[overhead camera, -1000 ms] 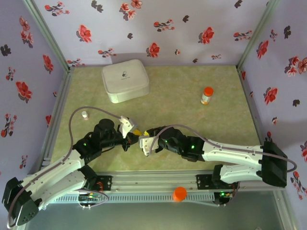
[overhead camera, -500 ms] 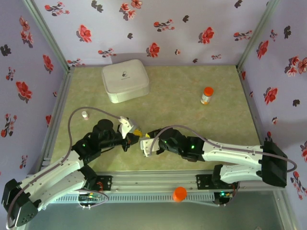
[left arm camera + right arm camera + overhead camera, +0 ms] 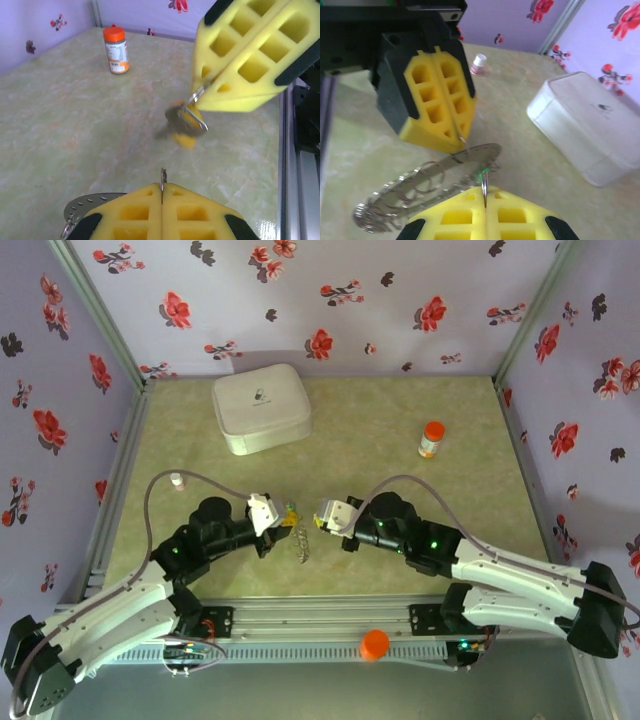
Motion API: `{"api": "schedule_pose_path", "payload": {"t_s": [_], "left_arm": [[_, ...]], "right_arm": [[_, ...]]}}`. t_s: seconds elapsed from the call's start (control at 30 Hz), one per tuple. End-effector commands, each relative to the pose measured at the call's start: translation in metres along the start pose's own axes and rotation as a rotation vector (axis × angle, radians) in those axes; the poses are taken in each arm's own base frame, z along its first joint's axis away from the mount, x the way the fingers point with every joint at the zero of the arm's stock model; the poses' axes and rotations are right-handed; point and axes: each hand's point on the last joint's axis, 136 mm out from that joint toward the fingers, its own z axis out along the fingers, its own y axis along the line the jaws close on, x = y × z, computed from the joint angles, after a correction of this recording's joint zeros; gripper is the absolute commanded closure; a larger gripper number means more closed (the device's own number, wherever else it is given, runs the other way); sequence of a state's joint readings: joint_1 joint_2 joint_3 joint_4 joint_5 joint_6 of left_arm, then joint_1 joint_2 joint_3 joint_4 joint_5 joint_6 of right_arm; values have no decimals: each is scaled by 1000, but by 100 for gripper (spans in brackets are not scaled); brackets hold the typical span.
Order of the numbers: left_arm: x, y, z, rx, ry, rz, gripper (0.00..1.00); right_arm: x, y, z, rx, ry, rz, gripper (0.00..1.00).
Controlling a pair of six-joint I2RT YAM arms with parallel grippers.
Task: Put the keys on the keyring
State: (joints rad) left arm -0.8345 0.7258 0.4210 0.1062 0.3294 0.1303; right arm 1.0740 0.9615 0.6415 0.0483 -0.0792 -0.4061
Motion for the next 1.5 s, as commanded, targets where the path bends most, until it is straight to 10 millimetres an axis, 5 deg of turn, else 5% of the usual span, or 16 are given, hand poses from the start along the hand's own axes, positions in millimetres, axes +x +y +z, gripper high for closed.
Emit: {"api": "schedule_pose_path", "payload": {"t_s": [0.0,0.9,1.47], "left_arm": [[-28,-3,-4,-8,-134,140,100],[-32,-3,-8,-30,-199,188,100],[-30,-5,-7,-21,-198,173,100]], "right_arm": [[-12,9,-2,-66,-92,150,100],[-17,4,13,-59,-163,240,100],[-11,-27,21,113,-150,326,100]]}}
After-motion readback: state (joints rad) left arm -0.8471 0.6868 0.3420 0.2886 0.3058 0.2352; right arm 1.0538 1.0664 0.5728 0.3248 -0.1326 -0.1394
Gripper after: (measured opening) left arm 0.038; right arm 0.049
